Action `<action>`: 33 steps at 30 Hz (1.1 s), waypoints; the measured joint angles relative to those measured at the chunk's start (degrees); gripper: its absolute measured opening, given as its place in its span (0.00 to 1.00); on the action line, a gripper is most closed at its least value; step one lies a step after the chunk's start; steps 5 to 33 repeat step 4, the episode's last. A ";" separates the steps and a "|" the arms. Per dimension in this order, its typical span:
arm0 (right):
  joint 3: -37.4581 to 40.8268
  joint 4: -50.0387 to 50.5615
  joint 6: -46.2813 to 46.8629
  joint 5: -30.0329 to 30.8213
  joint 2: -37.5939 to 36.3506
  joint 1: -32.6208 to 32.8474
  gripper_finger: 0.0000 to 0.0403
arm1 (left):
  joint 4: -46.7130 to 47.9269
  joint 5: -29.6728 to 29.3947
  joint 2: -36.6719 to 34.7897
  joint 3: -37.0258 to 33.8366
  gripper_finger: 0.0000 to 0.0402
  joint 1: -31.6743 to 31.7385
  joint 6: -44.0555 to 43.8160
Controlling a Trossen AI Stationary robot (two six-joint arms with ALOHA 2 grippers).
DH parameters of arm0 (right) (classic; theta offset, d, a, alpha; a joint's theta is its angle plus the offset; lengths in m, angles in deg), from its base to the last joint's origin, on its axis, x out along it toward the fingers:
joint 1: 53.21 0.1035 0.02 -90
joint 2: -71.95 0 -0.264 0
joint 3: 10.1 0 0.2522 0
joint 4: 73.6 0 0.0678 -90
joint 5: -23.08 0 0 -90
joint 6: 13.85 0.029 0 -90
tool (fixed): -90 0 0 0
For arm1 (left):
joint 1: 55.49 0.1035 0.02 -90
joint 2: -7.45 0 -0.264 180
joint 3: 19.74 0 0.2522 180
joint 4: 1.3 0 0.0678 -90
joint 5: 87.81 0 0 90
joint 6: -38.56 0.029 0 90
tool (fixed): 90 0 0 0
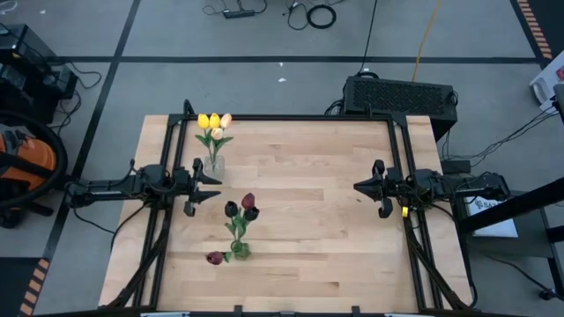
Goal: Sort flowers into vase by color
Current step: Return to Home Position
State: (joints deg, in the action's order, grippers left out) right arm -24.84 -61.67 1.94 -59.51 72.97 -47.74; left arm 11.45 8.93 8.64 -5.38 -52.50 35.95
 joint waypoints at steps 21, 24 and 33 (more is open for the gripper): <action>0.00 0.00 0.00 0.01 0.01 0.00 0.06 | 0.00 0.00 0.02 0.00 0.38 -0.02 0.00; 0.00 0.00 0.00 0.01 0.01 0.00 0.06 | 0.00 0.00 0.02 0.00 0.38 -0.02 0.00; 0.00 0.00 0.00 0.01 0.01 0.00 0.06 | 0.00 0.00 0.02 0.00 0.38 -0.02 0.00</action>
